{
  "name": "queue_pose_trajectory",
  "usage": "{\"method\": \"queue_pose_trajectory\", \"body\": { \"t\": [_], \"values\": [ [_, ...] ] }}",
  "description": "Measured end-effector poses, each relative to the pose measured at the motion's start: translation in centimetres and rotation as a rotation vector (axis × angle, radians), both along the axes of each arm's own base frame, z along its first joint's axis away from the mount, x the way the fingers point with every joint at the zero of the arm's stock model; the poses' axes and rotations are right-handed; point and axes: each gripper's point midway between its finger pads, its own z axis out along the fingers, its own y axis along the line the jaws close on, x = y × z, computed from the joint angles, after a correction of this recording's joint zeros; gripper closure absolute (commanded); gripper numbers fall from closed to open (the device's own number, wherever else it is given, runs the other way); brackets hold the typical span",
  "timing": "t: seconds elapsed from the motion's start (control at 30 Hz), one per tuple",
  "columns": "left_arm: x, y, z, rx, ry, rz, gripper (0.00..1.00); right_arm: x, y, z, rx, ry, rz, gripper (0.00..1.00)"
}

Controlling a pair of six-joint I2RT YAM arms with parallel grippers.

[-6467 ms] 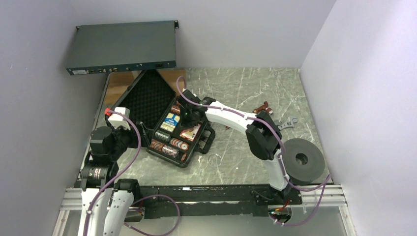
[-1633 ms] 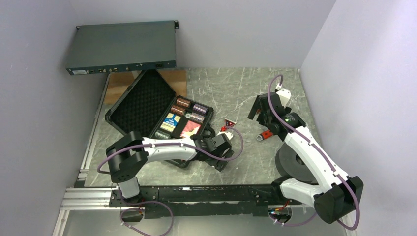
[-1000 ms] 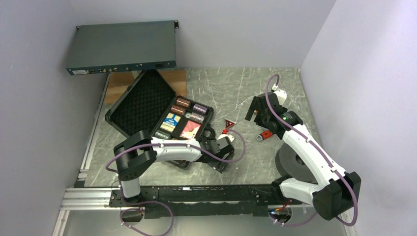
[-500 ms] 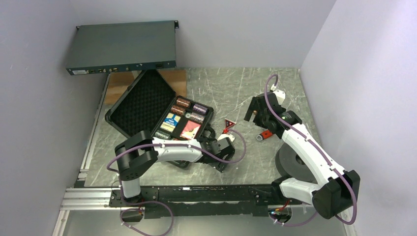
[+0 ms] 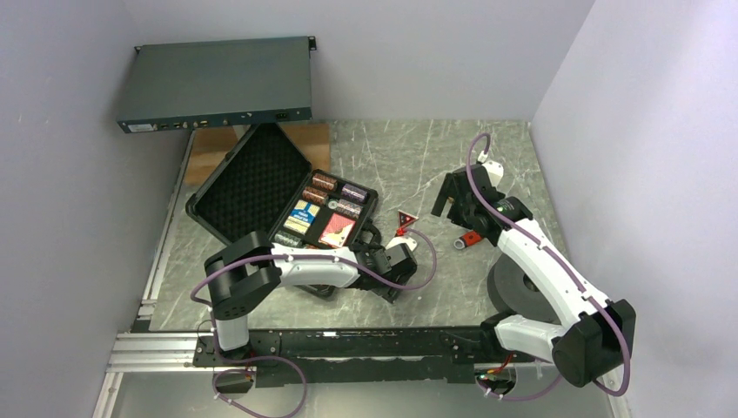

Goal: Pack up texas hold em set

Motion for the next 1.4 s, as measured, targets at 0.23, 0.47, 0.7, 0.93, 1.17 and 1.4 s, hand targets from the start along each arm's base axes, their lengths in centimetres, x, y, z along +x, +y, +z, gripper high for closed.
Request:
{"method": "queue_pose_trajectory", "body": {
  "t": [0.23,0.47,0.7,0.93,1.17,1.4],
  "values": [
    [0.1,-0.4,0.0,-0.012,-0.005,0.0,0.46,-0.1,0.0,-0.6,-0.004,0.01,0.0,0.0],
    [0.3,-0.6,0.1,-0.019,-0.015,0.001,0.52,-0.2,-0.1,-1.1,-0.008,0.019,0.0,0.0],
    [0.2,-0.6,0.1,-0.016,-0.022,-0.001,0.56,-0.2,-0.1,-1.2,-0.009,0.021,-0.001,0.0],
    [-0.3,-0.4,0.8,-0.01,-0.036,-0.011,0.56,-0.2,-0.1,-1.2,-0.009,0.021,-0.001,0.0],
    [-0.2,-0.6,3.9,-0.074,-0.067,-0.008,0.56,-0.3,-0.1,-1.4,-0.01,0.024,-0.001,0.0],
    [0.0,0.8,5.6,-0.045,-0.09,0.012,0.56,-0.4,-0.2,-1.6,-0.011,0.029,-0.003,0.0]
  ]
}}
